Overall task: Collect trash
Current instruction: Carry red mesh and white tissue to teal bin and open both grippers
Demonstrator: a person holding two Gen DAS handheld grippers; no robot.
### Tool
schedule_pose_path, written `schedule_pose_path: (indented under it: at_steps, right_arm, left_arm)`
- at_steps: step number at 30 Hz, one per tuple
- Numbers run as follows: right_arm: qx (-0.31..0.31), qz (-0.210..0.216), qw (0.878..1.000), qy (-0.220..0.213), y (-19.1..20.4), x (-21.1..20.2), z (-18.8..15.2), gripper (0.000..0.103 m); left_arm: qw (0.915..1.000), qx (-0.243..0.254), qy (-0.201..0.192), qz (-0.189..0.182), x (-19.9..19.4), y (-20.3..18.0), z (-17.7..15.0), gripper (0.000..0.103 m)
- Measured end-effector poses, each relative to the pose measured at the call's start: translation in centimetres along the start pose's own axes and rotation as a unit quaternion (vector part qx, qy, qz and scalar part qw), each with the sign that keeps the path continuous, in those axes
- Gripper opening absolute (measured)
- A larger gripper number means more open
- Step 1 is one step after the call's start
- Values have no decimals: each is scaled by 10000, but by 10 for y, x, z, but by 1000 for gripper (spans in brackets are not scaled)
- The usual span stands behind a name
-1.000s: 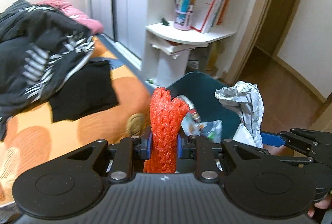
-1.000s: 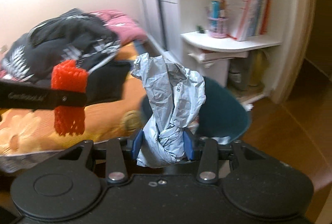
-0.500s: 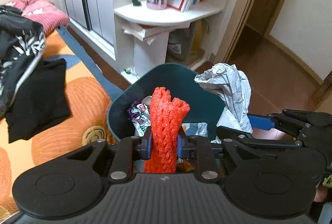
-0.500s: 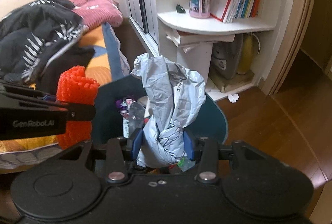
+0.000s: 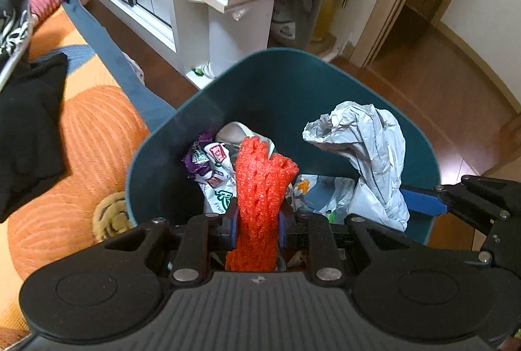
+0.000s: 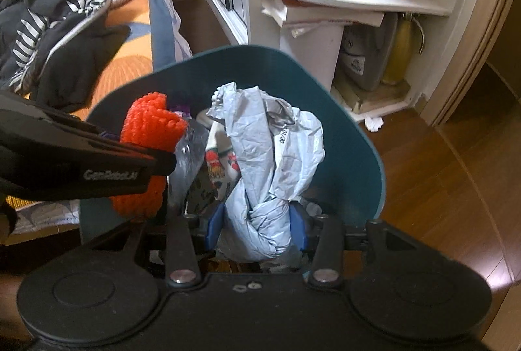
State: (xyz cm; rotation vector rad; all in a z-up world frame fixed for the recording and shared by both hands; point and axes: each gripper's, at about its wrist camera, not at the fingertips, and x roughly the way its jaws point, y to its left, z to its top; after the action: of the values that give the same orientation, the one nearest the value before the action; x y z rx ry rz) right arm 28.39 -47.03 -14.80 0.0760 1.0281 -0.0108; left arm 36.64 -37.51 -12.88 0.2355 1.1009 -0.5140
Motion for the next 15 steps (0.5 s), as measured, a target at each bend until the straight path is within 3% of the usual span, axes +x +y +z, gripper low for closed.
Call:
schedule_pose_path:
  at_steps: [4,7,11,15]
  right_arm:
    - [-36,10,9999,116,0,5,-5,44]
    - [-145,-29,9999,69,3,3,-7,45]
    - [-180,-154,9997,37,6,0,-8,45]
    - [-81,-150,9998,-69,4,-10,-10,45]
  left_arm:
    - [9999,-40,136,-79,15,0,0,22]
    - [9997,-25,212,-88,21,-2,-1,28]
    - [9998,-103,169,-81,20,-5,-4,63]
    - [9999,-67,67,-133,10,-9,-6,65]
